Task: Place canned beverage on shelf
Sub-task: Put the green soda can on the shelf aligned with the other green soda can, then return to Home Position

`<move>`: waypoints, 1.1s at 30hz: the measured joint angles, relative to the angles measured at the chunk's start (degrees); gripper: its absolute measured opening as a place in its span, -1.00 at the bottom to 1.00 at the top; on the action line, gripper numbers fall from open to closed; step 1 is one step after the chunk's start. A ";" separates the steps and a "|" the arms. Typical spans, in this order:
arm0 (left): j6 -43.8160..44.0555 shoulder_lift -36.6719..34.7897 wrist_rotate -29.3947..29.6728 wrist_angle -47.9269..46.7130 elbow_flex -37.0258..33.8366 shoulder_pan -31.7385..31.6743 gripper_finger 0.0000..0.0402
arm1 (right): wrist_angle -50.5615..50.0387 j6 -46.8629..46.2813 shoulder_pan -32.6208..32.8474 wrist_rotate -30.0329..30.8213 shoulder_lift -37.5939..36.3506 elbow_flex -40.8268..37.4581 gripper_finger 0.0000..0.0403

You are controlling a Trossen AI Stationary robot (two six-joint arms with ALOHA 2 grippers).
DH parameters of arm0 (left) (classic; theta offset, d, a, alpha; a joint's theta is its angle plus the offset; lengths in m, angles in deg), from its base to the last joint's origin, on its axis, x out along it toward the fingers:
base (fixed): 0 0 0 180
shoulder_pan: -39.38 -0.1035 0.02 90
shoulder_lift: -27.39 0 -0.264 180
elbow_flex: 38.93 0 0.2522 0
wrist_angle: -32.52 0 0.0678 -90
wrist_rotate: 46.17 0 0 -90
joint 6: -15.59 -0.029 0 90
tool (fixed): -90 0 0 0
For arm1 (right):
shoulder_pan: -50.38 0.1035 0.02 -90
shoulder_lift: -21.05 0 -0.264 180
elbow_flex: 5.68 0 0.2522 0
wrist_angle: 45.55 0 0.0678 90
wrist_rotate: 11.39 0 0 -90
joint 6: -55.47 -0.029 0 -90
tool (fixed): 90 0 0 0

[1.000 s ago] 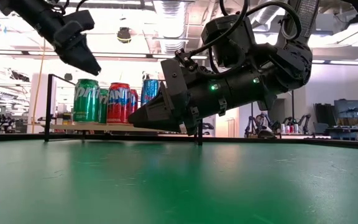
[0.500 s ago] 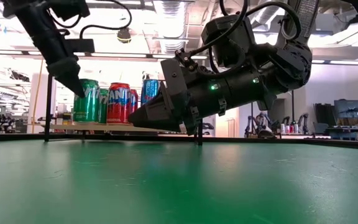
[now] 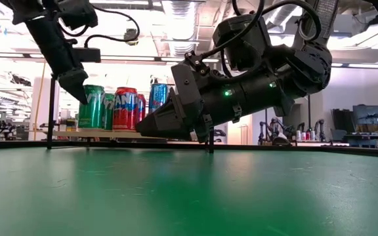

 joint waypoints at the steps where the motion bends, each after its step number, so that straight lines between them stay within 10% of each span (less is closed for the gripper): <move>1: 0.00 0.00 -0.34 0.06 0.00 -0.60 -0.99 | -0.10 0.00 0.00 0.00 0.00 0.00 -0.39; 33: -1.43 -0.13 -9.21 2.50 3.37 -2.72 -1.00 | -2.43 2.73 -0.64 -1.55 -4.43 -0.03 -0.39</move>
